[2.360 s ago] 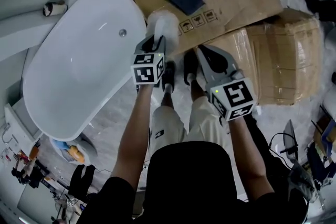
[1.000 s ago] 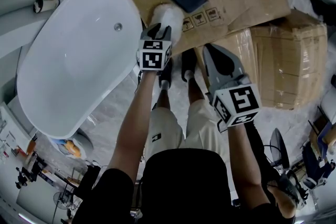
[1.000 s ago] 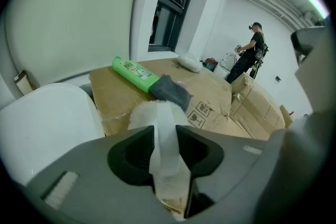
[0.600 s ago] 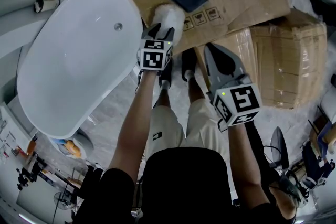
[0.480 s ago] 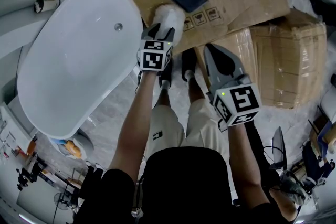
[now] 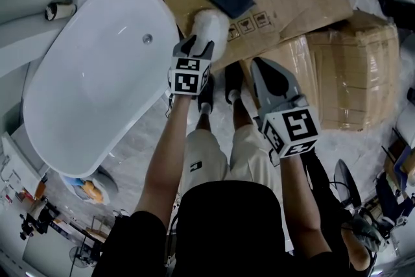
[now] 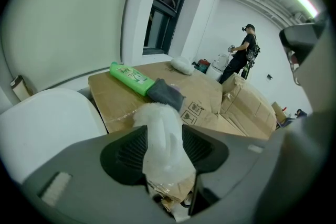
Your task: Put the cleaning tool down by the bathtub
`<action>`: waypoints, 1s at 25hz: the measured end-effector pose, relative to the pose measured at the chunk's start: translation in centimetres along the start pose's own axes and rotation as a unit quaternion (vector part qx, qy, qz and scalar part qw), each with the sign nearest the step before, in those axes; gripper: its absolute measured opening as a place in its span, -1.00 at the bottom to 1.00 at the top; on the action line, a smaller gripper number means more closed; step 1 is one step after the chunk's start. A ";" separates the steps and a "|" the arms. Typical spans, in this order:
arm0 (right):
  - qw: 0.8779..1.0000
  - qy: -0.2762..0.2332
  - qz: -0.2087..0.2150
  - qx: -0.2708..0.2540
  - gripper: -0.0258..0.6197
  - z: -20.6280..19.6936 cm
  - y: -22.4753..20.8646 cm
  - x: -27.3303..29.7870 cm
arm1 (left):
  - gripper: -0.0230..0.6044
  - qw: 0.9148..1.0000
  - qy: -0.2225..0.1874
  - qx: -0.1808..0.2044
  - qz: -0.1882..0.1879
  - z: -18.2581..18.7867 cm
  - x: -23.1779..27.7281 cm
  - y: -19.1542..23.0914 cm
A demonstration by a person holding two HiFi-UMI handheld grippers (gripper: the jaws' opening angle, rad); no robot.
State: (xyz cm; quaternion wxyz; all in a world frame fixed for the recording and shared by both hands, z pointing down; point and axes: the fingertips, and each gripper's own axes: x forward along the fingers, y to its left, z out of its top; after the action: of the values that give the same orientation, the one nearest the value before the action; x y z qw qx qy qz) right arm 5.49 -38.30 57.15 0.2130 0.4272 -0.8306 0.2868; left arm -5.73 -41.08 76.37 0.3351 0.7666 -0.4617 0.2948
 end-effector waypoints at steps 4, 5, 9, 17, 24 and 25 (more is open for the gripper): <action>1.000 -0.010 -0.012 0.000 -0.89 0.3 1.2 -1.1 | -0.28 1.000 -0.009 0.003 -0.005 0.2 -1.6 0.1; 1.000 -0.013 -0.016 0.000 -0.89 0.3 1.5 -1.3 | -0.28 1.000 -0.012 0.004 -0.007 0.4 -2.0 0.1; 0.999 -0.024 -0.031 0.001 -0.89 0.5 2.9 -3.0 | -0.31 1.000 -0.021 0.011 -0.014 0.7 -4.3 -0.2; 0.995 -0.056 -0.077 0.017 -0.89 0.6 4.6 -7.5 | -0.33 0.998 -0.049 0.030 -0.039 1.7 -10.2 -2.3; 0.991 -0.088 -0.097 0.013 -0.89 1.1 7.1 -11.1 | -0.39 0.994 -0.071 0.061 -0.058 2.6 -15.4 -4.1; 0.991 -0.093 -0.099 0.013 -0.89 1.2 7.3 -11.6 | -0.41 0.993 -0.074 0.064 -0.059 2.7 -15.9 -4.5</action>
State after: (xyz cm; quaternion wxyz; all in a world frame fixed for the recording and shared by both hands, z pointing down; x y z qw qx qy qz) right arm 5.60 -28.88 47.19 0.1566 0.5347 -0.7966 0.2345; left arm -7.69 -33.49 61.56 0.2670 0.8322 -0.4194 0.2457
